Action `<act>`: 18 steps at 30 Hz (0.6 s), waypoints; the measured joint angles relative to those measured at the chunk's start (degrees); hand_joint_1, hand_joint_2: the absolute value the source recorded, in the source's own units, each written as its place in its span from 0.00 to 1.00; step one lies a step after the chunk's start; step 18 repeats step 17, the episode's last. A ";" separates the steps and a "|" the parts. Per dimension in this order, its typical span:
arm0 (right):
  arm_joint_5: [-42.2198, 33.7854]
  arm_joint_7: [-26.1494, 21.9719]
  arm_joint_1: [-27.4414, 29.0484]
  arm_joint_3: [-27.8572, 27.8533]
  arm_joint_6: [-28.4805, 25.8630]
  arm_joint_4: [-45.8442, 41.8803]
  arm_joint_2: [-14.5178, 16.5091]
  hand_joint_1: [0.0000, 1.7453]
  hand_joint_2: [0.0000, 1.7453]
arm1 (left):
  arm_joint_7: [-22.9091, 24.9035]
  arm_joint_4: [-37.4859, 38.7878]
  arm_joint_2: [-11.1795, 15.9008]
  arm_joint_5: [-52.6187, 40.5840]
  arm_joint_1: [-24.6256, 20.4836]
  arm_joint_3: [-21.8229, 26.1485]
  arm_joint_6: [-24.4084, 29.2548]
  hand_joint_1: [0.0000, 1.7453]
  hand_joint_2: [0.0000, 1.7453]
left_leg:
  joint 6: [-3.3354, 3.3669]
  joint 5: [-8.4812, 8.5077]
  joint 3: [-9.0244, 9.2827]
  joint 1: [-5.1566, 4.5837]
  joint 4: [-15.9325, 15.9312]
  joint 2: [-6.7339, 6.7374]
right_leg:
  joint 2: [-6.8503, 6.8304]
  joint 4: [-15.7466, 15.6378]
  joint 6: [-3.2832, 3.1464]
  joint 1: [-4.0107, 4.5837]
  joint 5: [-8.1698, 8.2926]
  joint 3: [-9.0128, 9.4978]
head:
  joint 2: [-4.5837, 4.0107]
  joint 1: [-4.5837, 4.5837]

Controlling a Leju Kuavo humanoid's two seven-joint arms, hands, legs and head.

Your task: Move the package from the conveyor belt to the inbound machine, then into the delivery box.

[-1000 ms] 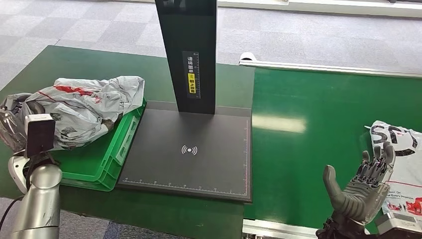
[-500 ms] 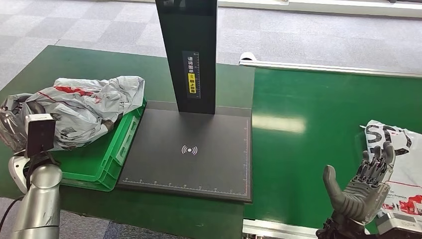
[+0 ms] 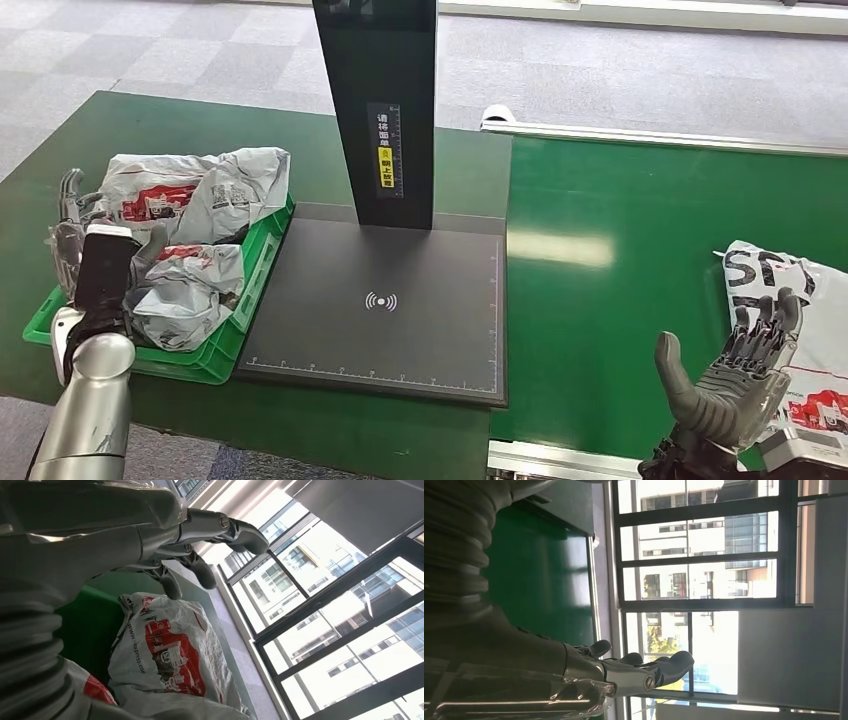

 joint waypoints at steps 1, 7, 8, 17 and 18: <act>0.02 0.01 0.01 -0.01 0.02 0.00 0.00 0.00 1.00 | 0.04 0.04 -0.05 -0.03 0.00 -0.01 0.03 0.00 1.00 | 0.00 0.00 0.00 0.00 0.00 0.00 | 0.00 0.00 0.00 0.00 0.00 0.00 | 0.00 0.00; 0.05 0.01 0.06 -0.23 0.02 0.00 0.01 0.00 1.00 | -0.90 0.20 -0.55 -0.04 0.01 -0.06 0.79 0.00 1.00 | 0.00 0.00 0.01 0.00 0.00 0.00 | 0.00 0.00 0.00 0.00 0.00 0.00 | 0.00 0.00; 0.05 0.01 0.06 -0.31 0.02 0.00 0.02 0.00 1.00 | -1.06 0.20 -0.63 -0.03 0.01 -0.10 0.83 0.00 1.00 | 0.00 0.00 0.01 0.00 0.00 0.00 | 0.00 0.00 0.00 0.00 0.00 0.00 | 0.00 0.00; 0.19 0.03 0.28 -0.76 0.01 0.00 0.10 0.00 1.00 | -6.80 -4.02 -2.09 3.51 2.07 -1.77 0.91 0.00 1.00 | 0.01 -0.01 0.00 0.00 0.00 0.00 | 0.00 0.00 0.00 0.00 0.00 -0.01 | 0.00 -0.01; 0.19 0.03 0.28 -0.76 0.01 0.00 0.10 0.00 1.00 | -6.80 -4.02 -2.09 3.51 2.07 -1.77 0.91 0.00 1.00 | 0.01 -0.01 0.00 0.00 0.00 0.00 | 0.00 0.00 0.00 0.00 0.00 -0.01 | 0.00 -0.01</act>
